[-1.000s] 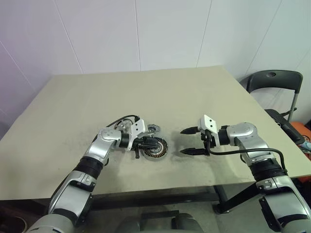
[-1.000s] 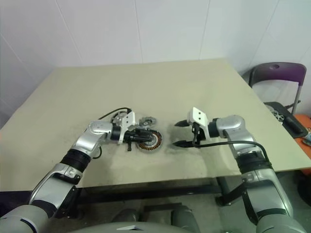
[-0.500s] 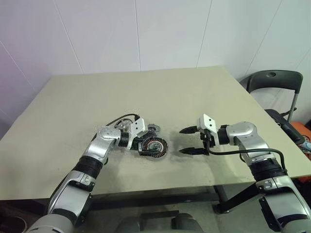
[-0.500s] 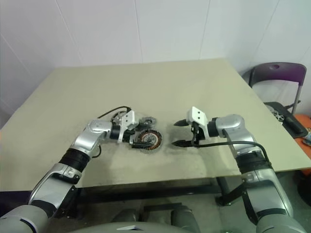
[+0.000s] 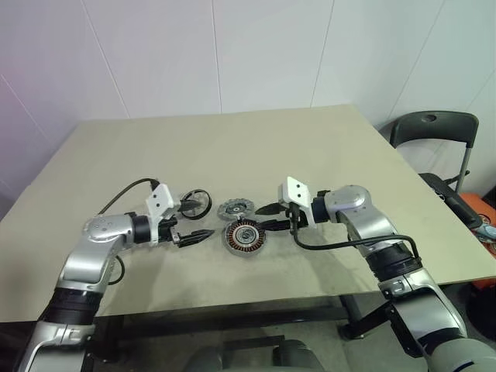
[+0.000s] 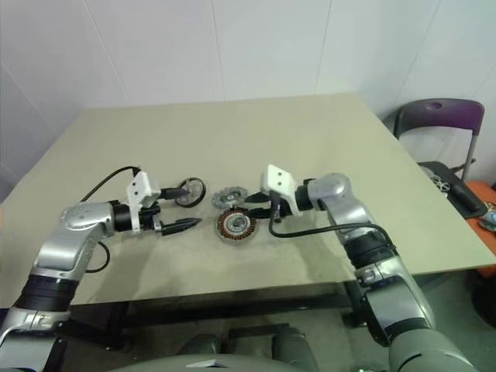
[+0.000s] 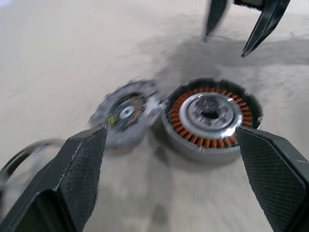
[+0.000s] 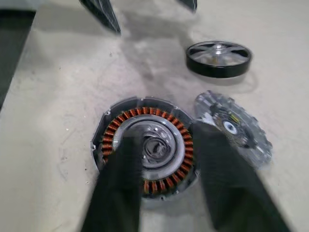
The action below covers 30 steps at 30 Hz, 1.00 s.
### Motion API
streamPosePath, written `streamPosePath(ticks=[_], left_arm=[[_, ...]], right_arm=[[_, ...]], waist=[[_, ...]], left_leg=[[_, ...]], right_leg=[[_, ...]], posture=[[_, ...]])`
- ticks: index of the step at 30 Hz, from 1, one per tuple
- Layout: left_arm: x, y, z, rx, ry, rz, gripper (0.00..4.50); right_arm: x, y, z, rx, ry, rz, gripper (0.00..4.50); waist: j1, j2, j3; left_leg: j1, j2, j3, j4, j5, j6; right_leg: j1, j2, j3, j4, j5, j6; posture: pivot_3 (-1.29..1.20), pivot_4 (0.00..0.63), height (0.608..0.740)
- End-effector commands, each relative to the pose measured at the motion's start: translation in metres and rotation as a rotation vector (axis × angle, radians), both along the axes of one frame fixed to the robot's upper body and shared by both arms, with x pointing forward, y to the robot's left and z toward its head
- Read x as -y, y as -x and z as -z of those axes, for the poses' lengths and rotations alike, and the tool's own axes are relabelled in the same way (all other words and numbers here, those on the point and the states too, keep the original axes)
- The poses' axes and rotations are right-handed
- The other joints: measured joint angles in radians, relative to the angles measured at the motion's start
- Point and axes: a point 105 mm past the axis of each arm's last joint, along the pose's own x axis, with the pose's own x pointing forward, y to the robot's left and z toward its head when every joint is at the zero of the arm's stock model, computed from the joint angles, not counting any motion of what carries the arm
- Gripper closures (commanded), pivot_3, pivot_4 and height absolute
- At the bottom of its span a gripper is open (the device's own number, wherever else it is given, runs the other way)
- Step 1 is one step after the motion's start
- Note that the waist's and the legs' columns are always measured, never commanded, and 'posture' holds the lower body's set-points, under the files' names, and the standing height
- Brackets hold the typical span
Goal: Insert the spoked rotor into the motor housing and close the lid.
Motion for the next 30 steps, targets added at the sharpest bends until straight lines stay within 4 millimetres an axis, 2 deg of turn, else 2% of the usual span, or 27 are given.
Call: streamPosePath(ticks=[1, 2, 3, 14, 23, 30], left_arm=[[-0.009, 0.013, -0.013, 0.037, 0.029, -0.045, 0.0], [-0.012, 0.017, -0.01, 0.029, 0.029, -0.062, 0.0], [-0.015, 0.021, -0.008, 0.022, 0.03, -0.077, 0.0], [-0.027, 0.041, 0.003, -0.003, 0.062, -0.18, 0.0], [-0.031, 0.043, 0.004, -0.005, 0.064, -0.198, 0.0], [-0.033, 0.042, 0.005, -0.001, 0.061, -0.201, 0.0]], right_arm=[[-0.01, -0.006, -0.009, 0.094, 0.06, -0.034, 3.98], [-0.011, -0.008, -0.008, 0.108, 0.081, -0.037, 4.4], [-0.011, -0.01, -0.006, 0.115, 0.098, -0.039, 4.48], [-0.013, -0.019, 0.007, 0.171, 0.211, -0.069, 4.48], [-0.008, -0.022, 0.016, 0.195, 0.261, -0.084, 4.48], [-0.014, -0.015, 0.02, 0.184, 0.254, -0.117, 4.48]], waist=[[-0.002, 0.0, 0.0], [-0.003, 0.0, 0.0], [-0.004, 0.0, 0.0], [-0.007, 0.0, 0.0], [-0.009, 0.0, 0.0], [-0.009, 0.0, 0.0]], left_leg=[[0.0, 0.0, 0.0, 0.0, 0.0, 0.0], [0.0, 0.0, 0.0, 0.0, 0.0, 0.0], [0.0, 0.0, 0.0, 0.0, 0.0, 0.0], [0.001, 0.0, 0.001, 0.0, 0.0, 0.0], [0.001, 0.0, 0.001, 0.0, 0.0, 0.0], [0.001, 0.0, 0.001, 0.0, 0.0, 0.0]], right_leg=[[0.0, 0.0, 0.0, 0.0, 0.0, 0.0], [0.0, 0.0, 0.0, 0.0, 0.0, 0.0], [0.0, 0.0, 0.0, 0.0, 0.0, 0.0], [0.0, 0.0, 0.0, 0.0, -0.001, -0.003], [0.001, 0.0, 0.0, 0.0, -0.002, -0.003], [0.0, 0.0, 0.0, 0.0, -0.002, -0.003]], posture=[[0.0, 0.0, 0.74], [0.0, 0.0, 0.74], [0.0, 0.0, 0.74], [0.0, 0.0, 0.74], [0.0, 0.0, 0.74], [0.0, 0.0, 0.74]])
